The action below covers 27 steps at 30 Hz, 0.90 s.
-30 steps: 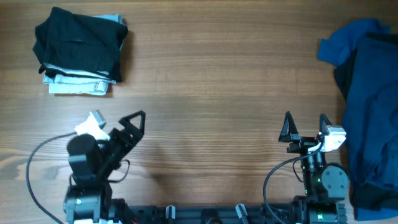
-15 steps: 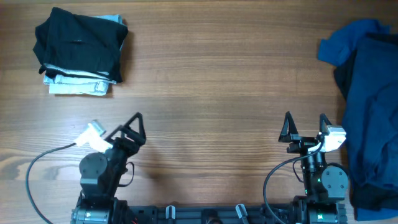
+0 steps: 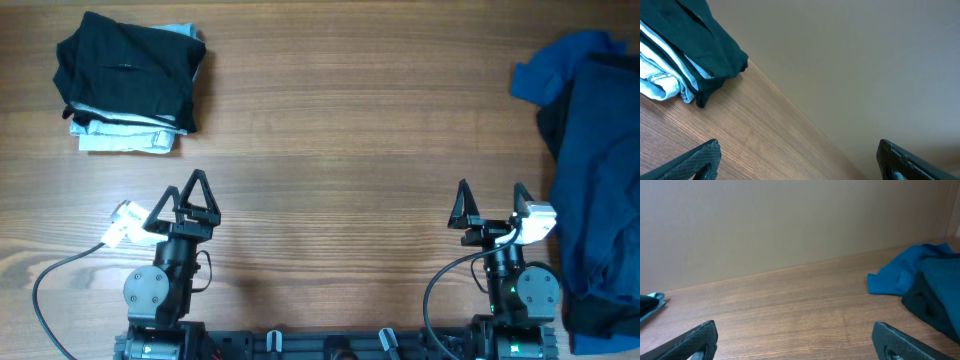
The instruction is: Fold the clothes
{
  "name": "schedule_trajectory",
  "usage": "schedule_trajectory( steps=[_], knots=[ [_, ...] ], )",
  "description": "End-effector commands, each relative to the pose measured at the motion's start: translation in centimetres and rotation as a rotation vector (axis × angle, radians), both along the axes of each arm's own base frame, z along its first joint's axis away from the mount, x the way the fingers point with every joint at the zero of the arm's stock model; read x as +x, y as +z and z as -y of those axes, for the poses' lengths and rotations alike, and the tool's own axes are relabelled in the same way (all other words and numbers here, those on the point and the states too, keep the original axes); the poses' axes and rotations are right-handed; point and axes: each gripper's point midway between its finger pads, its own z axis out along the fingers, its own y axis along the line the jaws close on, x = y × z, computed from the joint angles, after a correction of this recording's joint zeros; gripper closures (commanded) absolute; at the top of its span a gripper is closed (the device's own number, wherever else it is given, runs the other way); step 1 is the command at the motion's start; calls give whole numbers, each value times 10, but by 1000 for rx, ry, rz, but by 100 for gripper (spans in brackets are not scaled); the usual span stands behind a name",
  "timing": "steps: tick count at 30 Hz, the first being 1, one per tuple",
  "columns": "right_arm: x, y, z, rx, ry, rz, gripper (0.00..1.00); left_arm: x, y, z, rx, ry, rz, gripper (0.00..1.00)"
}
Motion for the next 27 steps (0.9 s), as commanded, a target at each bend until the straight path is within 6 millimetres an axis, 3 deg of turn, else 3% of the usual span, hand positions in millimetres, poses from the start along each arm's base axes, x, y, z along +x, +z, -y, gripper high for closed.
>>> schedule_trajectory(
  steps=[1,12,14,17,22,27],
  knots=[
    [0,2,-4,-19,20,10,0,-1,-2,-2,15,13,14,0],
    [0,2,-4,-19,20,10,0,-8,-11,-4,53,21,52,0],
    [0,2,-4,-19,20,10,0,-8,-11,-3,157,21,54,0],
    [0,2,-4,-19,20,10,0,-8,-12,-3,447,21,49,0],
    [0,2,-4,-19,20,10,0,-8,-35,-3,800,-19,-33,0],
    [0,2,-4,-18,20,10,0,-9,-35,0,852,-38,-24,0]
  ],
)
